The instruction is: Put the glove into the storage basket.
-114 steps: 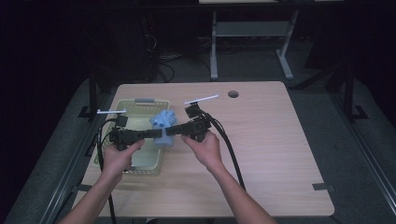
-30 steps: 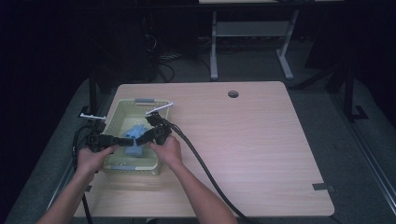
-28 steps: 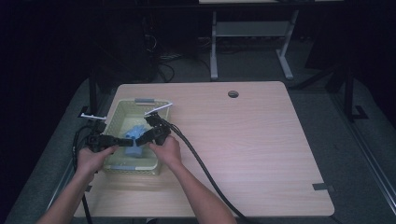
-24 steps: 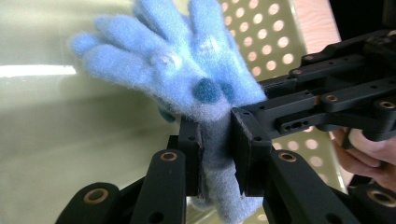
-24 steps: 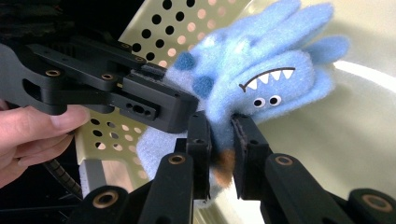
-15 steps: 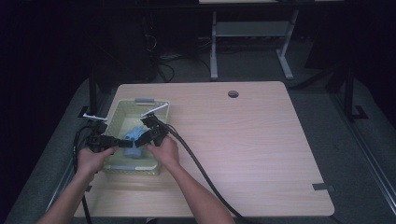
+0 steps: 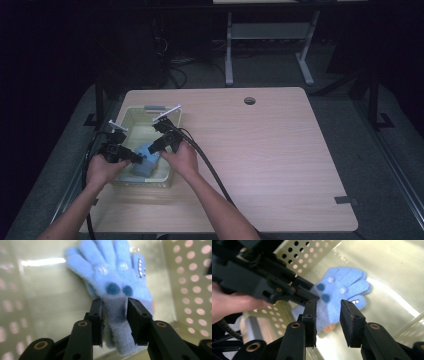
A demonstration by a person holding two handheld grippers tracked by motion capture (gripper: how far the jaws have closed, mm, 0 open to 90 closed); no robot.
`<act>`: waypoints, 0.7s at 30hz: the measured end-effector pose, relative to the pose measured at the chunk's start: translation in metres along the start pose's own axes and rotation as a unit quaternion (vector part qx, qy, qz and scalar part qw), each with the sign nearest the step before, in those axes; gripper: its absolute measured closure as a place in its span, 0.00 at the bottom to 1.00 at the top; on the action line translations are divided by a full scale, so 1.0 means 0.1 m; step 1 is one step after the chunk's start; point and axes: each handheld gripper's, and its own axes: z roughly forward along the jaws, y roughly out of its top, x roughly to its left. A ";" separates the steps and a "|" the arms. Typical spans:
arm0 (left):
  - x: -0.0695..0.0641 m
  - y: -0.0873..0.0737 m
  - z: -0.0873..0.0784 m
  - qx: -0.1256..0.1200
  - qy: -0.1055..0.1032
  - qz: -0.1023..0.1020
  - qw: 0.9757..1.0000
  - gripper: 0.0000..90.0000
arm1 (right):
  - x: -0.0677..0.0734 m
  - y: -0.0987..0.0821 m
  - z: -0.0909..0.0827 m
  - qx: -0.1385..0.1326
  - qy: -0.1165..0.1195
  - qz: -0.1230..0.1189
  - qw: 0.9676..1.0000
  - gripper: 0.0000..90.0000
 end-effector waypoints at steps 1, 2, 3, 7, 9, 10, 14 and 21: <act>0.02 0.00 -0.03 -0.007 -0.001 -0.003 1.000 0.72 | 0.00 0.00 -0.03 -0.002 0.002 -0.001 1.000 0.73; 0.03 0.00 -0.07 -0.016 -0.001 -0.005 1.000 0.72 | 0.00 -0.01 -0.06 -0.005 0.004 -0.001 1.000 0.73; 0.04 0.00 -0.11 -0.023 0.000 -0.009 1.000 0.71 | -0.01 -0.01 -0.09 -0.006 0.007 -0.003 1.000 0.73; -0.02 0.02 -0.22 -0.053 0.003 0.004 0.999 0.75 | -0.04 -0.02 -0.20 -0.018 0.018 0.001 1.000 0.74; -0.07 0.03 -0.20 -0.055 0.005 0.017 0.998 0.78 | -0.06 -0.02 -0.25 -0.023 0.021 0.004 1.000 0.74; -0.09 0.04 -0.18 -0.048 0.003 0.023 0.999 0.79 | -0.06 -0.03 -0.27 -0.025 0.022 0.005 0.999 0.74; -0.14 0.07 0.00 -0.014 0.006 0.024 1.000 0.81 | -0.09 -0.05 -0.35 -0.031 0.026 0.008 0.999 0.73; -0.14 0.11 0.04 -0.002 0.011 0.015 1.000 0.74 | -0.16 -0.11 -0.53 -0.042 0.027 0.010 0.999 0.72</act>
